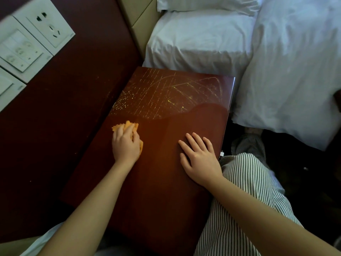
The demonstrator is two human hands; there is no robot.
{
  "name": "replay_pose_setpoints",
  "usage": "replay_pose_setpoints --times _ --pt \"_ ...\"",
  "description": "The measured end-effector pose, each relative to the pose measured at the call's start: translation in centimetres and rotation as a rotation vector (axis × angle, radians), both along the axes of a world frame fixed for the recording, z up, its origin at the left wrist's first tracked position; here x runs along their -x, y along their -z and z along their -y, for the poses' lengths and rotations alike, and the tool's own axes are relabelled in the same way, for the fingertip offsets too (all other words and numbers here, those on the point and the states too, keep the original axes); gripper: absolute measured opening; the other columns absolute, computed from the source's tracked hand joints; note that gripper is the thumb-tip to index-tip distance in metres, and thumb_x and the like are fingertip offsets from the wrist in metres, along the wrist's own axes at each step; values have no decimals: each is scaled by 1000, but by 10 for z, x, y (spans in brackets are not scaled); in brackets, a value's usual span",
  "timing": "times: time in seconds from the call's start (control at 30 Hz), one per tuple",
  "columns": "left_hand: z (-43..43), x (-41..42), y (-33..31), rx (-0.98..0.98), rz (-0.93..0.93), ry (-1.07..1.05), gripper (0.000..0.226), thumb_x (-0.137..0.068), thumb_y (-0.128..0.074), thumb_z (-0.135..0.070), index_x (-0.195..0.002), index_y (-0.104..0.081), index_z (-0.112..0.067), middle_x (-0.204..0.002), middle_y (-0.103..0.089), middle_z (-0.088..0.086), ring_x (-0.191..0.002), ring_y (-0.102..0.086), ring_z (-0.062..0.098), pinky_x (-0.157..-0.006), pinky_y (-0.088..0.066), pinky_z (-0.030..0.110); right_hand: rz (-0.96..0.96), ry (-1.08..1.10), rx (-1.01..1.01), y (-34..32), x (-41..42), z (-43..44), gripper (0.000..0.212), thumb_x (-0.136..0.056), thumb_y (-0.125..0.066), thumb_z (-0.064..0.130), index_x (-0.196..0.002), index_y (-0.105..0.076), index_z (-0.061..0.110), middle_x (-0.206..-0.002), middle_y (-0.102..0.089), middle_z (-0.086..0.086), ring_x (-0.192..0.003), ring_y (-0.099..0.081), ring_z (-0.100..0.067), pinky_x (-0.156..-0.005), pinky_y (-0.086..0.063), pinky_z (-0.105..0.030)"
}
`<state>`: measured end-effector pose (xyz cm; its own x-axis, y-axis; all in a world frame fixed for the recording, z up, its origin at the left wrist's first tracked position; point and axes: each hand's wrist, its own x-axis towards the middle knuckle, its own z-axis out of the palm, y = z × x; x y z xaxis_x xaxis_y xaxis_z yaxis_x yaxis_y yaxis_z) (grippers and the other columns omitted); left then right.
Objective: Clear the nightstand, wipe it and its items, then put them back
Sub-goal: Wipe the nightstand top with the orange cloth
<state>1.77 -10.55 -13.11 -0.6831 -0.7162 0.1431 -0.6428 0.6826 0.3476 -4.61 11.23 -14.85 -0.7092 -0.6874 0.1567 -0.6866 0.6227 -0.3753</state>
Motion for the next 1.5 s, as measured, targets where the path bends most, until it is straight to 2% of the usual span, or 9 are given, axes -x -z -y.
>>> replay_pose_setpoints --times 0.13,0.43,0.57,0.77,0.87,1.07,1.17,1.33,1.5 --pt "-15 27 0 16 -26 -56 36 -97 -41 -21 -129 -54 -15 -136 -47 10 -128 -37 27 -107 -27 38 7 0 -4 0 0 0 48 -91 -33 39 -125 -60 18 -133 -56 -10 -128 -47 -29 -105 -34 -52" --pt "-36 -26 2 -83 -7 358 35 -92 -50 -11 -122 -62 -24 -135 -47 5 -129 -34 23 -104 -36 41 21 0 18 1 0 -1 48 -92 -33 39 -126 -59 18 -135 -54 -9 -130 -45 -28 -109 -32 -47" --pt "-7 -34 1 -53 2 139 34 -95 -45 -14 -126 -57 -20 -140 -43 9 -132 -32 27 -105 -34 43 10 2 21 1 0 0 48 -91 -34 39 -125 -60 18 -133 -56 -10 -129 -47 -29 -106 -35 -49" --pt "3 19 1 14 13 -125 36 -96 -43 -18 -130 -52 -20 -137 -44 10 -126 -36 28 -104 -34 42 11 0 5 1 0 -1 48 -91 -33 39 -126 -60 18 -134 -55 -10 -129 -46 -29 -107 -35 -49" --pt "-14 29 1 -9 34 -20 36 -97 -41 -19 -131 -52 -23 -140 -41 8 -129 -33 27 -105 -33 40 19 -2 -1 1 0 0 49 -92 -32 39 -127 -59 18 -135 -54 -10 -130 -45 -28 -108 -31 -47" --pt "-32 -13 0 -54 46 389 34 -95 -45 -16 -126 -57 -25 -137 -44 6 -129 -32 25 -104 -32 39 20 -5 5 0 0 -1 49 -92 -33 38 -126 -60 17 -135 -54 -10 -130 -45 -29 -107 -34 -50" --pt "-8 -18 2 -38 55 200 35 -96 -42 -19 -129 -54 -22 -139 -42 11 -129 -33 28 -105 -34 44 11 -3 7 0 0 0 48 -92 -33 38 -125 -60 17 -134 -55 -10 -130 -45 -29 -106 -34 -51" --pt "-3 16 2 36 19 -86 36 -96 -41 -20 -131 -52 -20 -140 -41 7 -124 -37 26 -101 -34 39 0 7 24 0 0 0 47 -91 -34 37 -123 -62 16 -132 -57 -11 -127 -48 -30 -105 -35 -51" --pt "-24 33 5 41 10 80 37 -97 -39 -18 -131 -51 -25 -140 -45 -3 -126 -36 24 -101 -32 38 15 6 12 -1 0 0 48 -92 -33 38 -124 -61 16 -133 -56 -11 -128 -46 -30 -106 -34 -51"
